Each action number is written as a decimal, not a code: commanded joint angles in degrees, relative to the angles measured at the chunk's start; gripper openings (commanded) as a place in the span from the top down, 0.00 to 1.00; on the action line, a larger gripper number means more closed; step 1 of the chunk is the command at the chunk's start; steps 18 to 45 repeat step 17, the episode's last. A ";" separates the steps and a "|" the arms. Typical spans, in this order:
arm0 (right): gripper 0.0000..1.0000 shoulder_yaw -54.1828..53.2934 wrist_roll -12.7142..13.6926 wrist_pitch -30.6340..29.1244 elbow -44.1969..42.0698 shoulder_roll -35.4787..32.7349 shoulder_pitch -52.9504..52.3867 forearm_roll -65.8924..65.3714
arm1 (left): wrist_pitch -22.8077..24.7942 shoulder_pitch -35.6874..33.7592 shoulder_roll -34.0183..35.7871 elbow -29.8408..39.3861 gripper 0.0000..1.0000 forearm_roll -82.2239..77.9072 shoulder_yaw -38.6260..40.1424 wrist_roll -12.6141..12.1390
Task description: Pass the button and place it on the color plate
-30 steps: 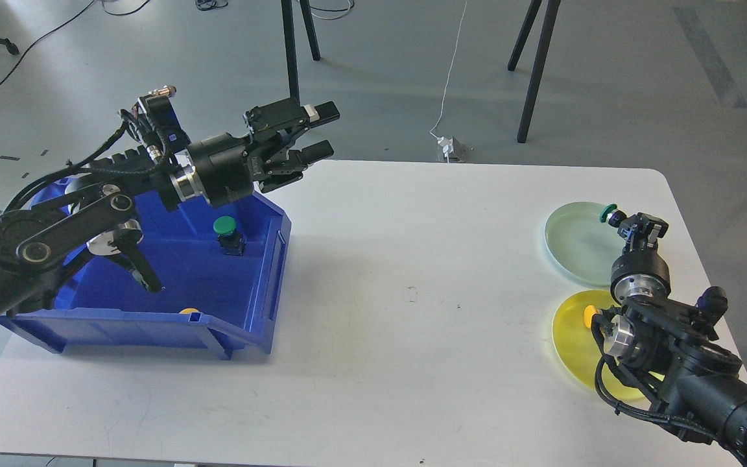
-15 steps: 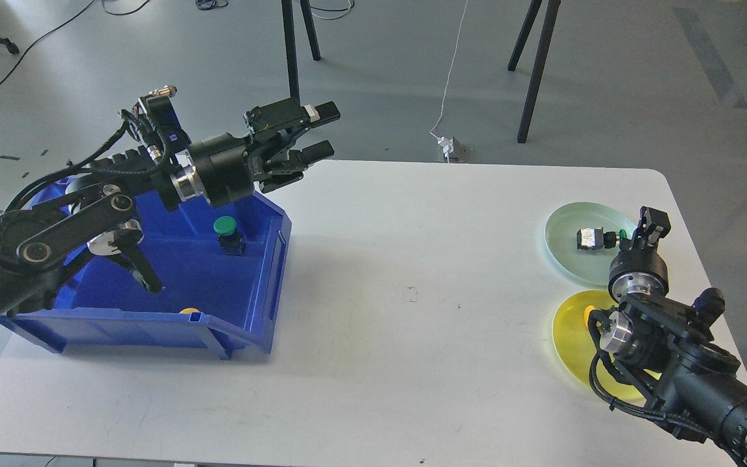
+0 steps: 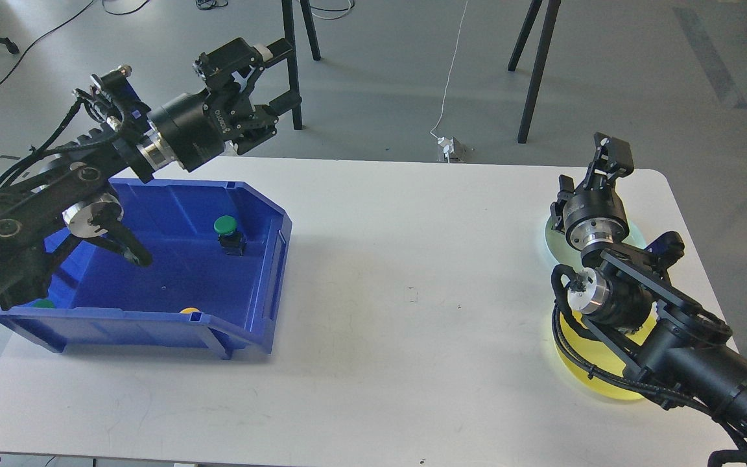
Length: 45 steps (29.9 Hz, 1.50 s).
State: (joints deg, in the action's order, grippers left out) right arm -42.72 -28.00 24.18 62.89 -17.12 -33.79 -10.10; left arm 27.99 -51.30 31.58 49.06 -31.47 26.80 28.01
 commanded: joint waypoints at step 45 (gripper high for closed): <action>0.02 -1.57 0.00 -51.43 -0.84 -8.11 -0.23 8.43 | 0.01 3.75 0.59 -10.13 0.01 12.05 3.87 -0.01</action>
